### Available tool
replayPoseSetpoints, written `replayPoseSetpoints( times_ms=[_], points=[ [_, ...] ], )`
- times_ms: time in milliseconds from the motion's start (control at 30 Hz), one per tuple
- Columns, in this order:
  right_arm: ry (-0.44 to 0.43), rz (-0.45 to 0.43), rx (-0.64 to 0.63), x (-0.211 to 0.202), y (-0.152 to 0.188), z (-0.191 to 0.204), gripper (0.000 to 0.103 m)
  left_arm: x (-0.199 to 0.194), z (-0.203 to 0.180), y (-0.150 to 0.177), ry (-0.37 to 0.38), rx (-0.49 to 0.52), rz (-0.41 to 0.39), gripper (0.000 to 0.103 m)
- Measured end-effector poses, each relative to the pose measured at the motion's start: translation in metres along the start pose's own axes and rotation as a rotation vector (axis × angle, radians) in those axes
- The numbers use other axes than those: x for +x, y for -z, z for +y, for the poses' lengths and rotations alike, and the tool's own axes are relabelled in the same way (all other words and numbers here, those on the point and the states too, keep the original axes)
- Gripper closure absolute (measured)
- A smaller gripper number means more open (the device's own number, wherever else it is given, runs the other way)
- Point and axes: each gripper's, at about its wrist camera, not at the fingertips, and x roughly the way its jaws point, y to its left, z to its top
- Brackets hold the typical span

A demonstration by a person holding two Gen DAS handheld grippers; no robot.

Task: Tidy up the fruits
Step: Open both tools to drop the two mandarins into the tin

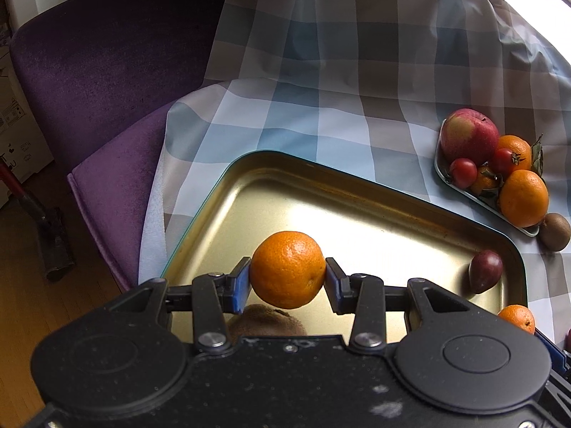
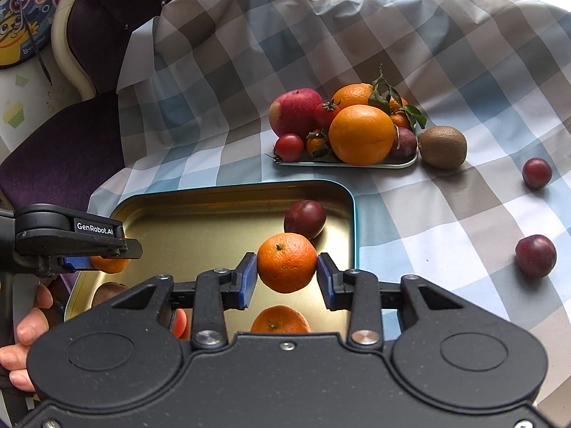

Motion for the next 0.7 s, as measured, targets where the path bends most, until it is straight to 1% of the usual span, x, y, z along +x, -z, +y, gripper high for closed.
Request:
replayPoseSetpoints(
  times_ms=[233,400,500,700],
  points=[
    [-0.001,0.012,-0.011,0.009,0.002,0.012,0.057,0.007,0.017,-0.002,-0.004,-0.022,0.017,0.061],
    [-0.001,0.032,-0.018,0.013,0.002,0.016,0.056,0.005,0.018,-0.003,-0.009,-0.017,0.004,0.062],
    [0.001,0.02,-0.023,0.011,0.002,0.016,0.056,0.006,0.018,-0.002,-0.004,-0.019,0.017,0.061],
    [0.008,0.004,-0.018,0.007,-0.001,0.015,0.056,0.005,0.012,-0.001,-0.01,0.0,0.018,0.058]
  ],
)
